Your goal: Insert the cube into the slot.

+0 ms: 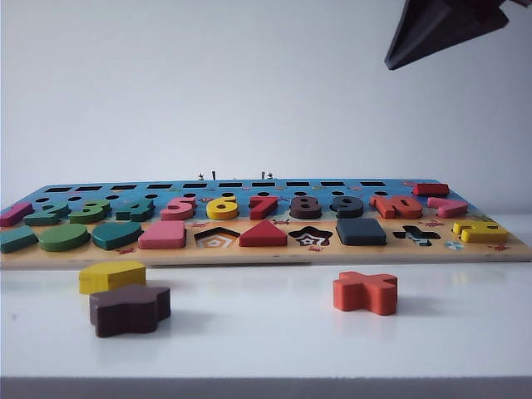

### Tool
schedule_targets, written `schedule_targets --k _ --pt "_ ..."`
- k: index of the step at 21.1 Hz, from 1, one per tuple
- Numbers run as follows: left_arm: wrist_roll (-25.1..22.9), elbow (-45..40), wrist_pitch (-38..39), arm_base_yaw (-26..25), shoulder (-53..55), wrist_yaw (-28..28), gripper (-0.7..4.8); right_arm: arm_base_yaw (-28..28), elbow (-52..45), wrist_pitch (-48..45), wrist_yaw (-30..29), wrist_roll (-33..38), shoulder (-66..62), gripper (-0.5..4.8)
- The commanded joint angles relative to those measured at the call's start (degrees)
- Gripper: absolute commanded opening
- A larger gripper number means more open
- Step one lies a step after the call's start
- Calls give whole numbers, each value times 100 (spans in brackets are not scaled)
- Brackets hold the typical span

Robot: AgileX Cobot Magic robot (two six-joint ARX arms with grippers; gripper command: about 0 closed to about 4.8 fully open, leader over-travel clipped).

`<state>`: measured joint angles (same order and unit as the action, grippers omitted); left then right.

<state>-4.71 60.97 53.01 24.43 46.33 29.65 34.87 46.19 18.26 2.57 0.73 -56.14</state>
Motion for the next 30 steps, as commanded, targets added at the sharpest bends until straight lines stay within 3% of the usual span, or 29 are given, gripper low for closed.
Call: schedule_targets --k 1,7,10,20,30 --pt "-42 22 -42 -7 -22 9 17 -251 -372 -343 -17 645 380 -7" --pt "-48 -127 -109 -11 -138 7 17 -861 -1204 -855 -190 750 1200 -7" --pt "-186 -459 -214 -92 -334 4 17 -1241 -1668 -966 -348 1154 1609 -7" --pt "-236 -1757 -1506 -914 -1320 -232 17 -2667 -2929 -1091 -1163 1281 3644 -7" --pt "-208 -2658 -2393 -1543 -2341 -852 17 -3143 -3602 -1047 -1196 1545 4666 -3"
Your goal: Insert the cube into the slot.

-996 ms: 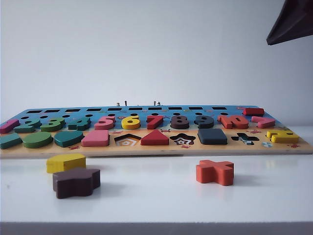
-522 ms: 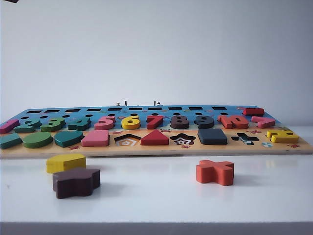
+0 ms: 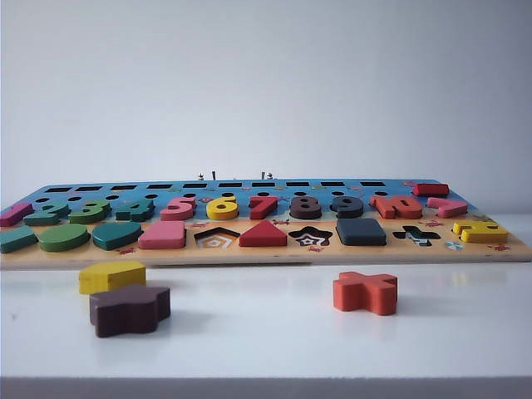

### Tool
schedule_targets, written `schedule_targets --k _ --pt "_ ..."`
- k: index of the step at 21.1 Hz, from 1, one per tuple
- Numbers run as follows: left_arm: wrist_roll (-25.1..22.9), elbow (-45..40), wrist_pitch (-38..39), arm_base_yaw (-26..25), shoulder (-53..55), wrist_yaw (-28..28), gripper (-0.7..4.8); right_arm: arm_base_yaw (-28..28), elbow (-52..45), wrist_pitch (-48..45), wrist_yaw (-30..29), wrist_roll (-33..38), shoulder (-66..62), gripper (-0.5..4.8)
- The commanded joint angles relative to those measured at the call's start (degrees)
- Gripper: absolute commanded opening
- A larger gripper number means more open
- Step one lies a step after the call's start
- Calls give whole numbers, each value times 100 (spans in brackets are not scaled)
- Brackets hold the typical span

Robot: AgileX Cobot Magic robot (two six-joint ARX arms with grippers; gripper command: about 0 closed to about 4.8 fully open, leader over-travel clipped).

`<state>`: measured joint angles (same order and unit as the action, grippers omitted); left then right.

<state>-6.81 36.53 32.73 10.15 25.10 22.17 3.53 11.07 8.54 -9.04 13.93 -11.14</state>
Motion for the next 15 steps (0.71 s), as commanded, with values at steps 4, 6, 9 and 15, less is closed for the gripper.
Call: schedule_targets --k 4,6,9,15 --pt "42 -612 -680 -247 -570 -393 17 -9 -232 -120 -15 275 404 -3" --pt "39 -809 -774 -293 -752 -494 17 -37 -339 -177 -17 275 518 -3" --pt "42 -1281 -903 -398 -1196 -813 17 -199 -575 -208 -20 273 828 -5" --pt "42 -1867 -1370 -481 -1657 -1290 17 -258 -704 -236 -20 256 1099 -5"
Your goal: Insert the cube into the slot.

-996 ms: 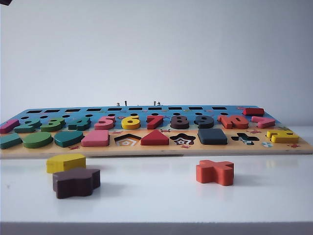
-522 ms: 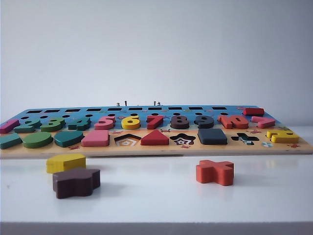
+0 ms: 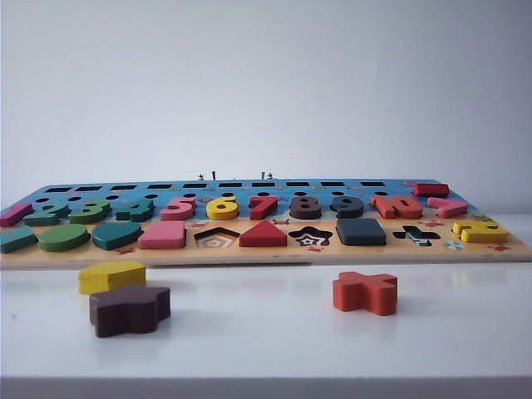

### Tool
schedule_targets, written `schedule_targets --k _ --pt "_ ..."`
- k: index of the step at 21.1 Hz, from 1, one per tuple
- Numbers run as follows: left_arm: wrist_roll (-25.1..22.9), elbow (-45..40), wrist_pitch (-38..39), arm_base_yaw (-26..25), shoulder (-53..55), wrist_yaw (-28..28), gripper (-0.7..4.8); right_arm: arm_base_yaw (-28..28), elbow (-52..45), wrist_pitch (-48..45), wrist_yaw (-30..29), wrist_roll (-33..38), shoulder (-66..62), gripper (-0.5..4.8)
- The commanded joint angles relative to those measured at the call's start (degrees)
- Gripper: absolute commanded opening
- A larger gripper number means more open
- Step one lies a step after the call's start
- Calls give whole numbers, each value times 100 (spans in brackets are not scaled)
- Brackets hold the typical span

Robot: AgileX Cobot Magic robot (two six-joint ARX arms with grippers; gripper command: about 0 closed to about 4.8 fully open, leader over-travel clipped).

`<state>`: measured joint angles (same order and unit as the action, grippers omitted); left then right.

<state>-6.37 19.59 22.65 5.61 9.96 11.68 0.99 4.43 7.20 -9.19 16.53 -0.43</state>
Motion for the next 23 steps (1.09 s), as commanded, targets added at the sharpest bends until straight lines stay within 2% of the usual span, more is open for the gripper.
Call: schedule_targets --k 1,7,15,23 --pt "0 -372 -538 -50 -282 -354 17 -2 -87 -98 -4 -4 28 -5" --pt "-9 -1119 -857 -85 -791 -702 17 4 -319 -118 -4 -4 28 -5" --pt "-4 -1482 -1156 -85 -992 -1069 17 4 -396 -168 -2 -42 28 -5" --pt "-13 -1786 -1397 -85 -992 -1093 17 7 -396 -162 0 -730 28 -8"
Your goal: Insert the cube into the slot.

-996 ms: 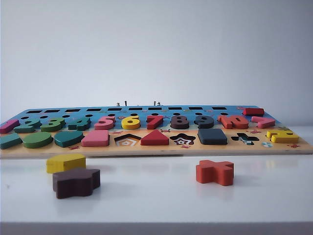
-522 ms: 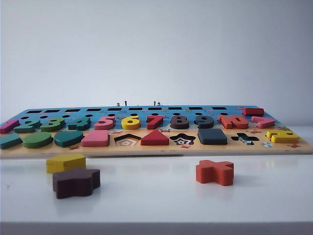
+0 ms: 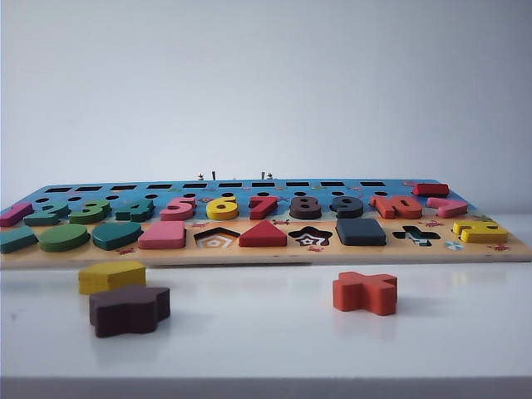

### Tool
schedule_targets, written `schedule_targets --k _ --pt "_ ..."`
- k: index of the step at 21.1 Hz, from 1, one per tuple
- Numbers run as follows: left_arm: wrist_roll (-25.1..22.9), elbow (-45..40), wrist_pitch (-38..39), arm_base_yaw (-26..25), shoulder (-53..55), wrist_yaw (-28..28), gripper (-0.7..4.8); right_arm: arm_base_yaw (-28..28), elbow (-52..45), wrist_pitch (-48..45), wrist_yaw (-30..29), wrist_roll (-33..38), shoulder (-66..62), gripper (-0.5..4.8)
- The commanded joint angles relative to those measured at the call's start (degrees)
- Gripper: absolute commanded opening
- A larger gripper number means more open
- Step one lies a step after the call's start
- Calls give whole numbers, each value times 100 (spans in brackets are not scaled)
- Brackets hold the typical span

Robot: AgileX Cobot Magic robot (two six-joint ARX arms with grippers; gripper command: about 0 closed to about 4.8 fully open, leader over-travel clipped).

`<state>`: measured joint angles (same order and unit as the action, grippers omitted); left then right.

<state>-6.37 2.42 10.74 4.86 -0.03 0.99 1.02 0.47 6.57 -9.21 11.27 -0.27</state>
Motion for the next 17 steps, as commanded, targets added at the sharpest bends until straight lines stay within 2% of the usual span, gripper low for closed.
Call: schedule_targets --k 1,17 --pt "-11 -118 -262 -11 7 -48 17 7 0 -96 2 -267 13 -8" --pt "-4 -188 -332 -7 7 -146 17 11 0 -13 254 -986 13 -9"
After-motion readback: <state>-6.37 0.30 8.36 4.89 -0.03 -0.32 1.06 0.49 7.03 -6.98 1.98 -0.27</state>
